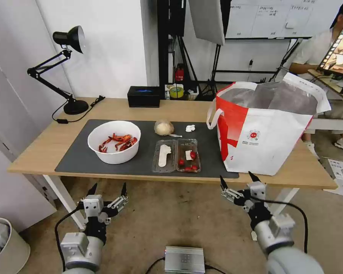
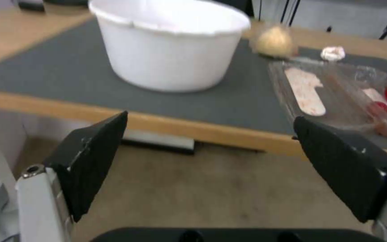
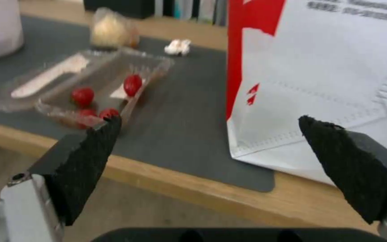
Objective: Pick up the trash from the table and place it into the takeout bag.
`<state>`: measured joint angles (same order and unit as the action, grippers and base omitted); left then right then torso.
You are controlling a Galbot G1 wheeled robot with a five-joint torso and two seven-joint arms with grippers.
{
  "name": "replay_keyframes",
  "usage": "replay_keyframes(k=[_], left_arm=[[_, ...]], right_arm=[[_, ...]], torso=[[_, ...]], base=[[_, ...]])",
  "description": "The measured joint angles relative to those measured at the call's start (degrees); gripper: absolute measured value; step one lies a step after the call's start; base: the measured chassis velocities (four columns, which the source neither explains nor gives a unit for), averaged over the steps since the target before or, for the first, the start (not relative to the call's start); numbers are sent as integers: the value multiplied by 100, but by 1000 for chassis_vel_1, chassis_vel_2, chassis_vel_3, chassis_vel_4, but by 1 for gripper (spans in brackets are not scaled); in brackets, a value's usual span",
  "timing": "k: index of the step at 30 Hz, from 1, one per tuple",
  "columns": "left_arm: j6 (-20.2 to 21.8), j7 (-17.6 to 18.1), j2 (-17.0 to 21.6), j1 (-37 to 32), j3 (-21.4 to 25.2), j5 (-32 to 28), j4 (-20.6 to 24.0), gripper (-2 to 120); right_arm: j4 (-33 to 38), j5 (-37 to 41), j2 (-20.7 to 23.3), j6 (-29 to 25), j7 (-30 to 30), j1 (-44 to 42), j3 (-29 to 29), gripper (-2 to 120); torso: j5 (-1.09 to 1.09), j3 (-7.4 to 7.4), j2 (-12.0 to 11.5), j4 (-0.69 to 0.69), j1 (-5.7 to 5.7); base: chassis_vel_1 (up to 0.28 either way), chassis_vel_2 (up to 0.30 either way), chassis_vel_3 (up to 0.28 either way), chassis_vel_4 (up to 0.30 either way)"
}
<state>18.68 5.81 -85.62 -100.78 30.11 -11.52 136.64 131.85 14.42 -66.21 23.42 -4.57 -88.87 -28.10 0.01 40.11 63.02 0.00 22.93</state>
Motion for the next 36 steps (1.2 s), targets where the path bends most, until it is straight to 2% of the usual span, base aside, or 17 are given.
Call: replay_keyframes(k=[2, 3, 5, 7, 16, 18, 19, 21, 22, 23, 25, 26, 28, 33, 36], left_arm=[[443, 138, 7, 58, -34, -273, 120, 100], [443, 138, 7, 58, -34, -273, 120, 100], [884, 277, 16, 113, -63, -544, 236, 100], [966, 321, 32, 142, -69, -712, 310, 100], [975, 469, 93, 377, -110, -1740, 425, 100], [1024, 608, 101, 524, -163, -2391, 424, 100], [1024, 608, 101, 524, -163, -2391, 424, 100], [1095, 737, 95, 602, -198, -2834, 421, 100], [1174, 926, 81, 668, -243, -3405, 408, 100], [1174, 926, 81, 668, -243, -3405, 408, 100], [1295, 1275, 61, 755, -353, -4306, 426, 100], [1295, 1275, 61, 755, -353, -4306, 426, 100], [1408, 1581, 35, 826, -511, -4968, 472, 100], [1453, 1746, 1, 941, -795, -5184, 368, 100], [1396, 1833, -39, 1178, -985, -5374, 84, 100]], right_arm=[[3, 131, 225, 99, -16, 223, 74, 100], [3, 131, 225, 99, -16, 223, 74, 100], [2, 123, 246, 99, -16, 232, 106, 100], [2, 108, 243, 92, -16, 224, 109, 100], [60, 71, 243, -12, -7, 130, 50, 100], [67, 70, 252, -27, -6, 133, 52, 100], [67, 70, 252, -27, -6, 133, 52, 100], [67, 70, 256, -36, -6, 144, 69, 100], [67, 69, 268, -76, -7, 144, 95, 100], [67, 69, 268, -76, -7, 144, 95, 100], [67, 64, 287, -154, -8, 117, 102, 100], [67, 64, 287, -154, -8, 117, 102, 100], [79, 62, 298, -181, -8, 69, 86, 100], [141, 60, 298, -189, -8, -36, 38, 100], [229, 51, 228, -189, -14, -222, -29, 100]], torso=[[0, 0, 0, 3, 0], [0, 0, 0, 3, 0], [-1, 0, 0, -1, 0], [-2, 0, 0, 0, 0], [-1, 0, 0, 0, -1], [-1, 0, 0, -1, 0], [-1, 0, 0, -1, 0], [-1, 0, 0, 0, 0], [-1, 0, 0, -1, 0], [-1, 0, 0, -1, 0], [-1, 0, 0, 0, 0], [-1, 0, 0, 0, 0], [-1, 0, 0, -1, 0], [-1, 0, 0, 0, -1], [-1, 0, 0, 0, -1]], base=[[0, 0, 0, 0], [0, 0, 0, 0], [0, 0, 0, 0], [0, 0, 0, 0], [0, 0, 0, 0], [0, 0, 0, 0], [0, 0, 0, 0], [0, 0, 0, 0], [0, 0, 0, 0], [0, 0, 0, 0], [0, 0, 0, 0], [0, 0, 0, 0], [0, 0, 0, 0], [0, 0, 0, 0], [0, 0, 0, 0]])
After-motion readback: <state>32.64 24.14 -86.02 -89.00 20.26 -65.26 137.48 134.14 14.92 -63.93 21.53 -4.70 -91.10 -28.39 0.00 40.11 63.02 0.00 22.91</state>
